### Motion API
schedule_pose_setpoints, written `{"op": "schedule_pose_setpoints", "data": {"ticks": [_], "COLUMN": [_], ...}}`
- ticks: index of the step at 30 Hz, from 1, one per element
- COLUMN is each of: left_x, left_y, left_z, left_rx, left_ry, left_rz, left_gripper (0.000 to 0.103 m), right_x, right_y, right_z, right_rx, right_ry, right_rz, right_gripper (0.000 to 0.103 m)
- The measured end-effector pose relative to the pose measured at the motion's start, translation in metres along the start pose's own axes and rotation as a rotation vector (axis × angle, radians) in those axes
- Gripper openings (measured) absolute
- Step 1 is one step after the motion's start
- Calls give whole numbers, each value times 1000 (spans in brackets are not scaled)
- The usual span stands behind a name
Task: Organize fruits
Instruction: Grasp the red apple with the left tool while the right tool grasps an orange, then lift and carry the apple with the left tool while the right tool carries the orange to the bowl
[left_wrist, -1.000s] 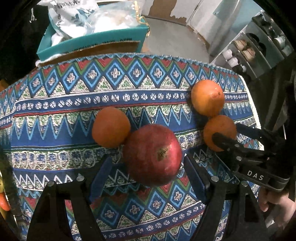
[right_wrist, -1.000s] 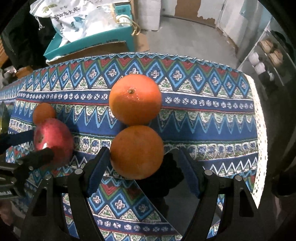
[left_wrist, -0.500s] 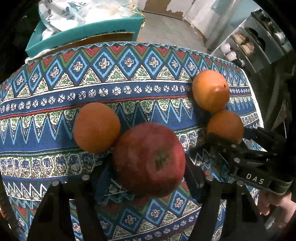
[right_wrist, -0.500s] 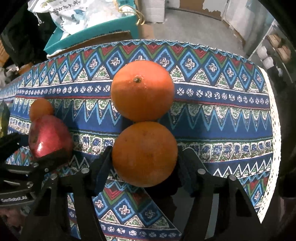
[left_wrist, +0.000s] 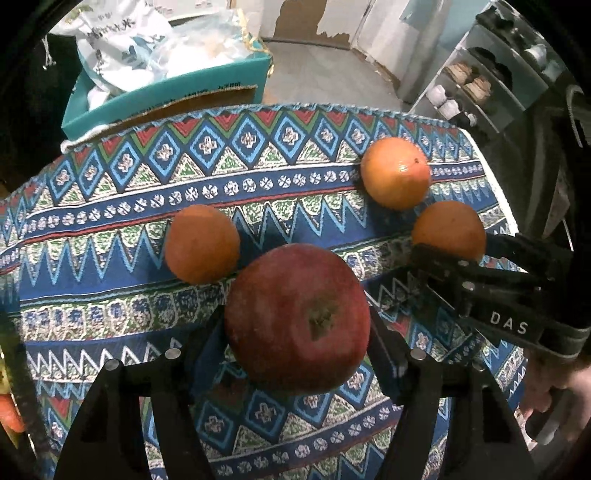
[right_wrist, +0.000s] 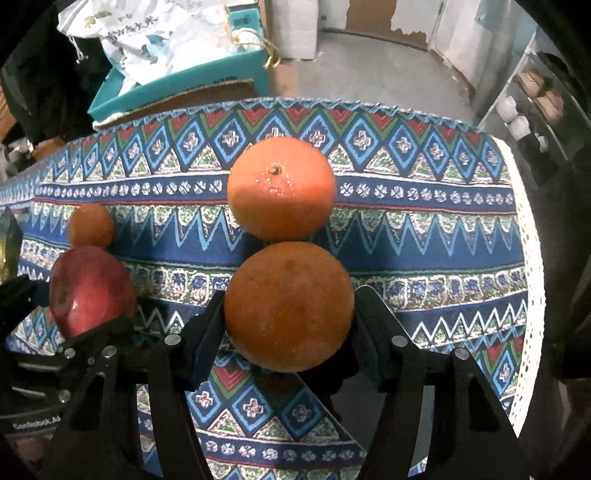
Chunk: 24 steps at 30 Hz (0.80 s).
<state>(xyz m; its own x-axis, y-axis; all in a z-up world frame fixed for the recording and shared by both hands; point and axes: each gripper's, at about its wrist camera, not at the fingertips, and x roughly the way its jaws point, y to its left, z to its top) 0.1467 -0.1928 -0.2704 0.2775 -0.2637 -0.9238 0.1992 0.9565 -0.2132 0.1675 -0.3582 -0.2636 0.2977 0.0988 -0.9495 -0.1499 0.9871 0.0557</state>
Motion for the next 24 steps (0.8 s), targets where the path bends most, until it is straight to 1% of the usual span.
{"op": "schedule_pose_setpoints", "data": {"ticks": [9,12,19,24], "left_x": [-40,-54,-87,-113], "left_y": [-4,-3,-3,-1], "left_z": [-7,-9,-11,-11], "left_rx": [31,34,29,39], "left_ry": [-80,-106,-181,-232], "left_rz": [11,13,21,32], "left_gripper": [72,72,72,72], "right_x": [-38,-58,-96,-117], "right_y": [0,1,15,23], "right_z": [-7,-9,-6,-10], "right_rx": [14,14,3,5], "right_ry": [-75,-114,-198,-244], "right_rz": [-10,-13,-23,-7], "right_gripper": [63,63,63,63]}}
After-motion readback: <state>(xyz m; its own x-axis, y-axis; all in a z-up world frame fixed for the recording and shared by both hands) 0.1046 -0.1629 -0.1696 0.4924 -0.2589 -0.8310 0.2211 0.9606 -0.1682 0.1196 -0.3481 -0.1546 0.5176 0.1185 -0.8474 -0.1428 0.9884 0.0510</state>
